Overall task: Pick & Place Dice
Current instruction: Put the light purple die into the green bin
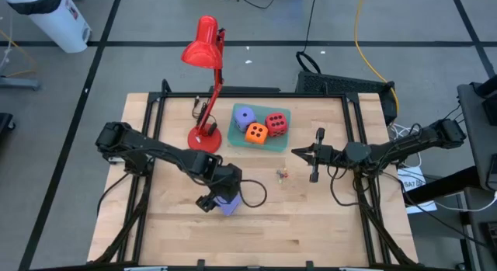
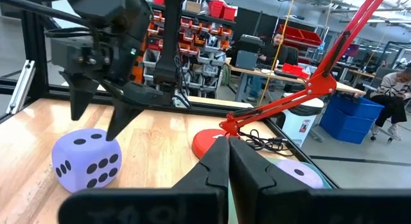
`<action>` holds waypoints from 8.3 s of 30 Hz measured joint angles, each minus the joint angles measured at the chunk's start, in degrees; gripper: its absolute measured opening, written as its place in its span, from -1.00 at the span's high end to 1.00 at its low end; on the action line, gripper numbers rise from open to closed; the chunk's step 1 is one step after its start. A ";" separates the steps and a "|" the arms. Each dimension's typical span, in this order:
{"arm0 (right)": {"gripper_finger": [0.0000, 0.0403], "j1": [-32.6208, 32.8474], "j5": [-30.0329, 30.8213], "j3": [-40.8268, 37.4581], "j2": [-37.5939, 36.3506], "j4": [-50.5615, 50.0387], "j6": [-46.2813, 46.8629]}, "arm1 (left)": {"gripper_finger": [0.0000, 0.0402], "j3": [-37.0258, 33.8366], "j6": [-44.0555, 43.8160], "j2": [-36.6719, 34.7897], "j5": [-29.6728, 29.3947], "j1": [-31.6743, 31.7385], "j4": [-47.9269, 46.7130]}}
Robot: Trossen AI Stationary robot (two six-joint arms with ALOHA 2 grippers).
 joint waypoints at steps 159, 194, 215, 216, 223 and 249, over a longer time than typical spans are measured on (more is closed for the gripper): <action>0.99 -10.72 -10.33 6.87 17.70 3.78 0.16 | -0.99 -2.56 3.91 0.66 -20.13 27.37 11.46; 0.99 -27.92 -35.38 31.12 55.84 16.53 -9.26 | -0.99 -2.43 6.91 0.76 -13.35 27.45 16.87; 1.00 -29.68 -37.60 31.19 55.67 9.64 -4.58 | -0.99 -2.43 7.29 0.56 -13.68 26.25 17.63; 1.00 -29.68 -37.74 31.18 55.68 9.65 -4.58 | -0.99 -2.43 7.33 0.31 -13.68 26.14 17.59; 1.00 -29.68 -37.88 31.12 55.74 9.20 -4.19 | -0.99 -2.43 7.50 -0.69 -14.19 25.40 17.88; 1.00 -29.90 -37.46 31.01 55.84 6.01 -3.75 | -0.99 -2.43 6.62 -3.63 -16.11 25.24 16.83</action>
